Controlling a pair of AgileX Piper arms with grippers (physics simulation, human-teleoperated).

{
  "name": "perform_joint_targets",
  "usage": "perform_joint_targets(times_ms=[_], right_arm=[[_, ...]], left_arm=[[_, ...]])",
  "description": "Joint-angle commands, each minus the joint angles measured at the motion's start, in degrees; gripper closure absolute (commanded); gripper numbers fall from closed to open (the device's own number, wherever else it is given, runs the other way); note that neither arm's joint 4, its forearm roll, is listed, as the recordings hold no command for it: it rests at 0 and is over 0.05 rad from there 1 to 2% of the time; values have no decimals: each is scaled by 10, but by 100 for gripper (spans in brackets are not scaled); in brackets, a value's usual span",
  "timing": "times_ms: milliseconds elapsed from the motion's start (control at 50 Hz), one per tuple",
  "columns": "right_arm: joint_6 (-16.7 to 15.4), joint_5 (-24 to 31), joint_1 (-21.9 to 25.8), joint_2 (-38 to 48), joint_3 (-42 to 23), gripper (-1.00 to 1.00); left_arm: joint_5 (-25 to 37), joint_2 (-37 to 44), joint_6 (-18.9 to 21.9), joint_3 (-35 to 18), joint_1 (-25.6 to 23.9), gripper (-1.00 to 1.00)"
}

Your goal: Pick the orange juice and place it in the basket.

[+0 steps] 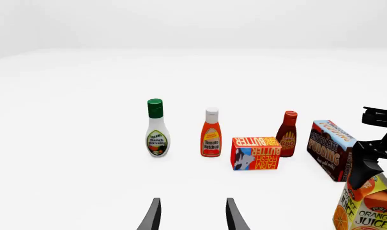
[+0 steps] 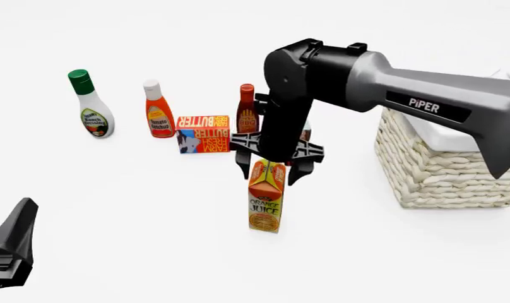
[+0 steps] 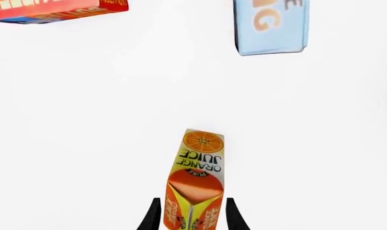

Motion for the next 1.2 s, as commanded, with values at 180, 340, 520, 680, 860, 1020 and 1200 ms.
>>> perform_joint_targets(times_ms=[180,340,520,680,860,1020,1200], right_arm=[[0,-11,4,12,5,-100],[-2,-16,3,15,13,-100],[2,-27,5,13,27,-100],[2,-32,4,15,35,-100],[5,-38,5,17,39,-100],[2,-35,0,14,39,100],[-14,-17,-10,10,20,100]], left_arm=[[0,0,0,0,0,-100],[0,0,0,0,0,-100],[0,0,0,0,0,-100],[0,0,0,0,0,-100],[0,0,0,0,0,-100],[0,0,0,0,0,-100],[0,0,0,0,0,-100]])
